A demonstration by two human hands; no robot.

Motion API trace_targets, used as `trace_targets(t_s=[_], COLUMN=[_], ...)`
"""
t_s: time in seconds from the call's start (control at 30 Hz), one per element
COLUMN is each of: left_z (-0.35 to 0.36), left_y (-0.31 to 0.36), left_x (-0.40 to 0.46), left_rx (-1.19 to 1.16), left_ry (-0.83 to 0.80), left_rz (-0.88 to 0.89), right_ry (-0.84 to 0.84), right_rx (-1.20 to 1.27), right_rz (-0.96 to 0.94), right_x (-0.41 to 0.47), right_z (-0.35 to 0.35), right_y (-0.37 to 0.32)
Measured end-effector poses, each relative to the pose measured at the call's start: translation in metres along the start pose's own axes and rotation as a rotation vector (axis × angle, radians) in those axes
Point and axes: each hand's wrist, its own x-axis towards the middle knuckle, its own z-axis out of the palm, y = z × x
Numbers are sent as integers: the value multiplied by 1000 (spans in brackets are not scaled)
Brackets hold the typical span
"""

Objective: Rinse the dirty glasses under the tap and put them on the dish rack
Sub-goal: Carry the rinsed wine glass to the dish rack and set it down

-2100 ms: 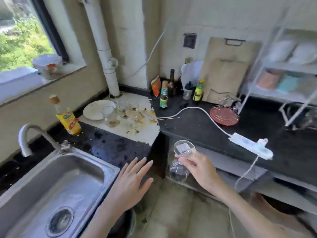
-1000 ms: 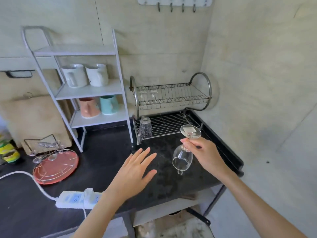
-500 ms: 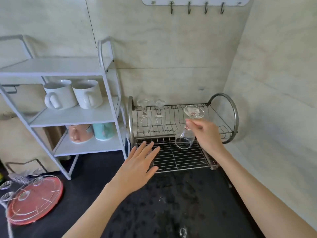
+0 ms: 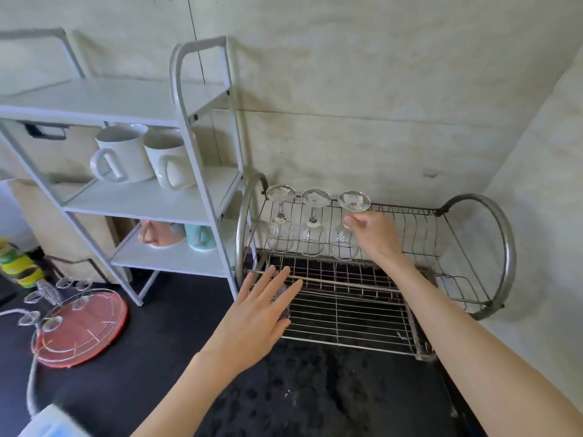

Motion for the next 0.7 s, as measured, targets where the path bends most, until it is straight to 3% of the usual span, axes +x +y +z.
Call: trace_targets(t_s=[0.53,0.7], left_z=[5,1], left_y=[2,0], left_x=[0,-2], left_rx=[-9,-43], left_ry=[-14,-89], left_rz=[-60,-55], right_ry=[-34,-68], right_rx=[109,104], right_rz=[30,42], right_x=[6,2], right_z=[9,7], right_y=[13,14])
